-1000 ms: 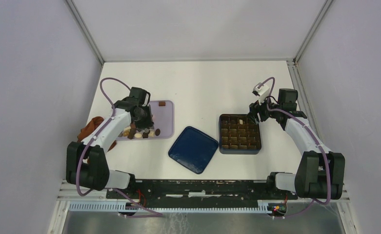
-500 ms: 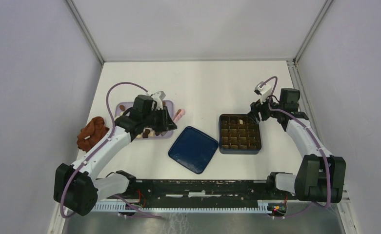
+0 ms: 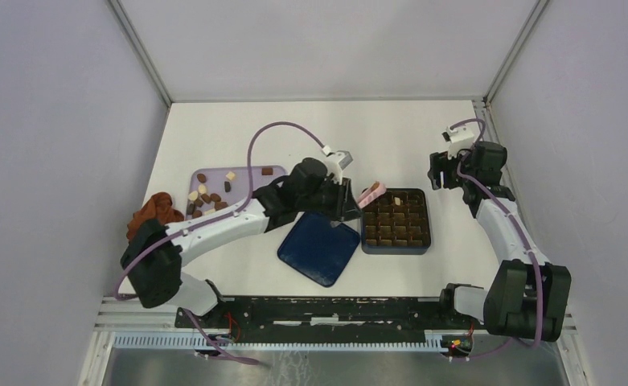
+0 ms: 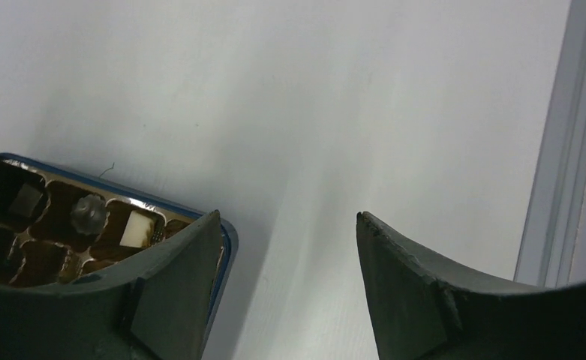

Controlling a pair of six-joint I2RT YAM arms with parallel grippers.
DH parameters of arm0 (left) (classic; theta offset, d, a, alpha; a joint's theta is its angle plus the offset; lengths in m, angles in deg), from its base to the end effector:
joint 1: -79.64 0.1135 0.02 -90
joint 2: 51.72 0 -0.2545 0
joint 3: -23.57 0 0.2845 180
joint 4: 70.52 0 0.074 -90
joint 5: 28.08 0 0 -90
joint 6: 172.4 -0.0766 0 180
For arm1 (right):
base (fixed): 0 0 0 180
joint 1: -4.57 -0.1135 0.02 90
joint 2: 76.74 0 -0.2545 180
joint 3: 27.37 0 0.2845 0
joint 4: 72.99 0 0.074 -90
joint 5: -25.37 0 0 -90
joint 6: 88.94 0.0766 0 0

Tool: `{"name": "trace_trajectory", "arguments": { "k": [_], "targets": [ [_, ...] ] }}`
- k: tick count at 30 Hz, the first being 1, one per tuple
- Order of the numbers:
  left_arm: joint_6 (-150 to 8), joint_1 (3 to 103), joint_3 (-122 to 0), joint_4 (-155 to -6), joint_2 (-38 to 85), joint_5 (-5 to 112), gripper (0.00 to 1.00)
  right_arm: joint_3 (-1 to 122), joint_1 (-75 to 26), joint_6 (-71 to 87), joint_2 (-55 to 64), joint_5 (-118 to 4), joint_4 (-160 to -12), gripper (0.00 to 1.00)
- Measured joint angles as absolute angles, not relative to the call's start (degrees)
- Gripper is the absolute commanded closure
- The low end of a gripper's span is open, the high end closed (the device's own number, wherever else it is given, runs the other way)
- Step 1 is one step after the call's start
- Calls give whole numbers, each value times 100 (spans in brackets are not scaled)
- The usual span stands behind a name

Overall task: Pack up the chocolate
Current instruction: Place the fake chocolate in the packing box.

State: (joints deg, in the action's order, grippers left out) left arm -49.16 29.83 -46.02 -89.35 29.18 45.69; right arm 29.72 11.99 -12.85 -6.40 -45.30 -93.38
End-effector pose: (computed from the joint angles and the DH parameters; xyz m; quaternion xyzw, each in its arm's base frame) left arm 0.2329 -0.3089 0.2349 0.1933 0.8389 -0.4190 0.2887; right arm 0.3336 -0.0179 0.2069 -0.1283 0.8631 0.0593 0.4849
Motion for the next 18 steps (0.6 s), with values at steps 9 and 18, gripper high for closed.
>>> {"name": "trace_trajectory", "arguments": {
  "k": [9,18],
  "targets": [
    [-4925,2360,-6147,-8826,4816,5115,93,2969,1230,-851,-753,-5470,-9126,29],
    [-5069,2044,-7605,-9359,6274,5589,88,2967,1262,-684,-954,-5874,-8868,29]
  ]
}}
